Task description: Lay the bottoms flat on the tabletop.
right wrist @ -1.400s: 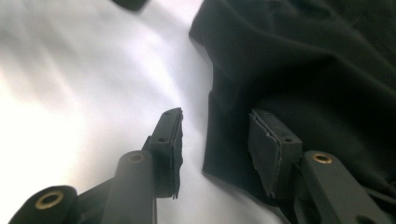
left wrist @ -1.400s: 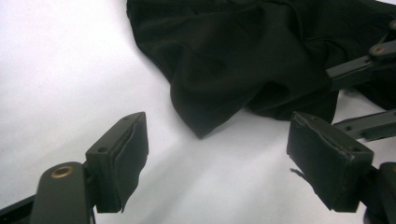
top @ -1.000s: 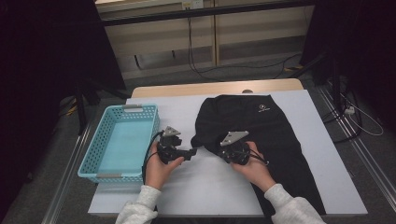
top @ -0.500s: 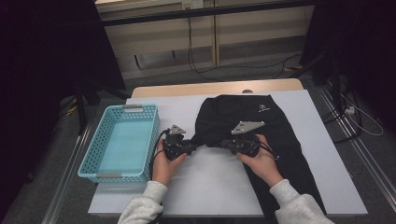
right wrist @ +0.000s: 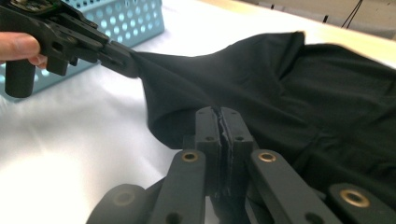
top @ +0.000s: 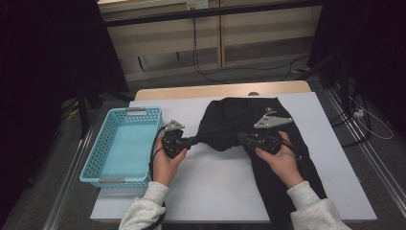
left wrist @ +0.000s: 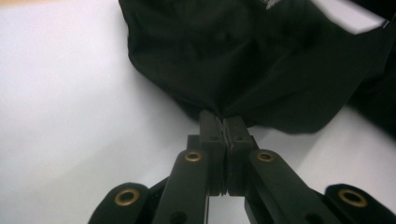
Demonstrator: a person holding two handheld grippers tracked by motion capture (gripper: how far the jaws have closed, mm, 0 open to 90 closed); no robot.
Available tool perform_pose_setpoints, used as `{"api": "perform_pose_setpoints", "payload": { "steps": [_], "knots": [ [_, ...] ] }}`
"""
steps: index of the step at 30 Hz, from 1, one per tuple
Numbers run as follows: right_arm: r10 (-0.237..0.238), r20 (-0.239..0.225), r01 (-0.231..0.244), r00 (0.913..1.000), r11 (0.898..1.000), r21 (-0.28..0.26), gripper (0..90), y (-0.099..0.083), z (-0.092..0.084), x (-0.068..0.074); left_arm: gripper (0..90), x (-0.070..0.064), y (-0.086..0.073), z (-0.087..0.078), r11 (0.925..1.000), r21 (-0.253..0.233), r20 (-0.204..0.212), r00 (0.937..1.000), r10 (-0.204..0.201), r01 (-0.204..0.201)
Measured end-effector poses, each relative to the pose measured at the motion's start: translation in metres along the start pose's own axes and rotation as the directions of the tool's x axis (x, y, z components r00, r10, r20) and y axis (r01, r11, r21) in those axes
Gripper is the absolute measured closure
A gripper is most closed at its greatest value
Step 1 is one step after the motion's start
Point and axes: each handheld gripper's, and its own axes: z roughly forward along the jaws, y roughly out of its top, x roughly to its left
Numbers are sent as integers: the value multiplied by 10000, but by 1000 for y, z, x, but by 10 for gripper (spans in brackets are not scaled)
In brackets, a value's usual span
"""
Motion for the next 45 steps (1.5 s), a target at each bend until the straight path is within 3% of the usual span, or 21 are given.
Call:
{"api": "perform_pose_setpoints", "payload": {
  "steps": [2,4,7,15,19,23,26,29,32,34,39,41,43,45],
  "knots": [
    [127,-16,-127,9999,9998,-127,877,1,-4,-3,889,-1,3,0,9999,-154,-15,10000,6,-6],
    [141,278,-140,9995,9999,-49,876,0,-3,-5,888,0,3,3,9999,-47,-49,9999,95,-95],
    [71,687,-95,9976,9993,356,876,-8,6,-11,888,3,0,9,9999,-38,-117,9998,-141,141],
    [-193,1505,-39,9884,9884,1520,871,-28,25,-23,882,0,-4,18,9999,84,-34,10000,-71,72],
    [-600,1691,317,9838,9857,1654,759,-27,26,-18,884,-1,-2,20,9997,173,67,9999,-147,145],
    [-920,1349,744,9866,9887,1305,616,-20,22,-7,884,-3,1,19,9997,224,194,9998,-93,89],
    [-1233,668,1166,9901,9885,960,568,-14,21,7,884,-5,1,19,9997,239,240,9997,-3,-3],
    [-1670,68,1655,9859,9811,1005,565,-8,27,25,885,-4,0,17,9996,271,272,9996,-53,45],
    [-2020,-747,2119,9765,9631,1659,619,-11,41,39,885,-3,1,15,9997,216,349,9993,-128,120],
    [-2155,-839,2284,9729,9522,2029,618,-16,51,41,885,-4,3,14,9998,169,383,9992,-112,106],
    [-1924,-616,2015,9794,9534,2245,553,-22,65,35,886,-5,5,14,9998,157,447,9990,-96,89],
    [-1933,-250,1937,9808,9523,2359,497,-24,69,32,886,-5,5,14,9998,187,429,9990,-110,102],
    [-1970,-61,1911,9804,9425,2742,516,-28,75,29,887,-5,4,15,9997,218,432,9990,-112,102],
    [-1663,15,1608,9861,9557,2465,569,-31,76,27,886,-6,4,15,9997,213,457,9989,-120,111]
  ]
}}
